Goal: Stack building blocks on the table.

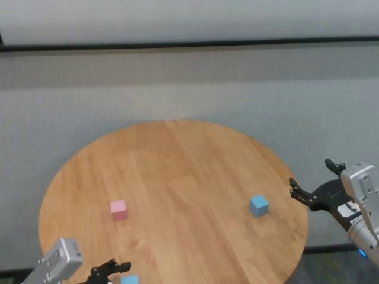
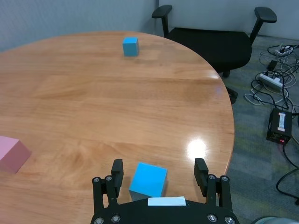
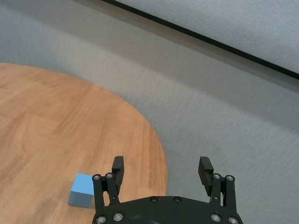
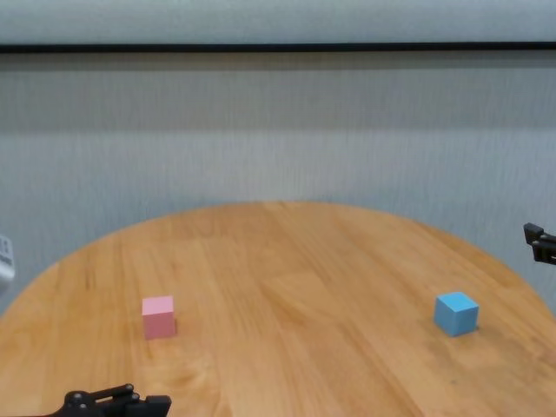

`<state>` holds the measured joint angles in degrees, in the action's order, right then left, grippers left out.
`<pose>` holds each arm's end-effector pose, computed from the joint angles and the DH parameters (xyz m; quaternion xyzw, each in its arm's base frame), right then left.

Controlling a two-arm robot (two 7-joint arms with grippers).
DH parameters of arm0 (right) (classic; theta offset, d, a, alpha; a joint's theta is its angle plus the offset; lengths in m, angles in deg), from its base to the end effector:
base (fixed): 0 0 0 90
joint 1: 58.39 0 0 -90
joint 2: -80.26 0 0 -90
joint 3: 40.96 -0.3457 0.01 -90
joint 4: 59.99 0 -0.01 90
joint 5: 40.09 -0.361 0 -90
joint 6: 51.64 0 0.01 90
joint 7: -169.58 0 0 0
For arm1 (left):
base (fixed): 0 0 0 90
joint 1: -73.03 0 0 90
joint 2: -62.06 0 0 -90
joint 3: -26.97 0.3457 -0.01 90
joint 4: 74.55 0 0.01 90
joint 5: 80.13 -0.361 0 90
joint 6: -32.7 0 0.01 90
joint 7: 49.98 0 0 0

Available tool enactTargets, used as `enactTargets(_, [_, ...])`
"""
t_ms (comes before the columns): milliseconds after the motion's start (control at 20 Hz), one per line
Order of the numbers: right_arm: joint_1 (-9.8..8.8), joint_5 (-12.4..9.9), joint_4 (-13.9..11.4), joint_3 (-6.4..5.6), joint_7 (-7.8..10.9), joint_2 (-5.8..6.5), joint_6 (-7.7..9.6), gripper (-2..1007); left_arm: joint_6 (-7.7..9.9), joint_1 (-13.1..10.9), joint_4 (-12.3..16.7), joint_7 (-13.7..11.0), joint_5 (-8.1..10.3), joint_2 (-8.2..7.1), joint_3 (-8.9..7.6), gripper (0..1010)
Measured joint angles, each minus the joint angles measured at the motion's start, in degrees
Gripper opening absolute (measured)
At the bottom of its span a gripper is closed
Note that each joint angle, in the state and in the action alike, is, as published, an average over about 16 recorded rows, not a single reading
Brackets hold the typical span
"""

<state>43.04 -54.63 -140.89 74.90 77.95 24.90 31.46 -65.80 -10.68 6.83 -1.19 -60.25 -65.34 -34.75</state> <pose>0.4165 -0.1005 -0.3572 -0.1415 -0.1325 -0.5800 0.7912 0.3763 0.1080 -0.3945 0.1708 -0.0154 0.2341 0.9570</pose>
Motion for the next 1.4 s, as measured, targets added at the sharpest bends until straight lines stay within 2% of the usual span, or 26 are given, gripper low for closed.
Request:
enactTargets(900, [0.00, 0.0, 0.0, 0.00, 0.00, 0.00, 0.00, 1005, 0.92, 0.3, -0.7, 0.3, -0.33, 0.36, 0.46, 984])
enactTargets(1150, [0.00, 0.0, 0.0, 0.00, 0.00, 0.00, 0.00, 1005, 1.09, 0.3, -0.7, 0.5, -0.47, 0.37, 0.55, 923])
enactTargets(1400, [0.00, 0.0, 0.0, 0.00, 0.00, 0.00, 0.00, 1005, 1.17, 0.2, -0.6, 0.6, -0.59, 0.34, 0.59, 810])
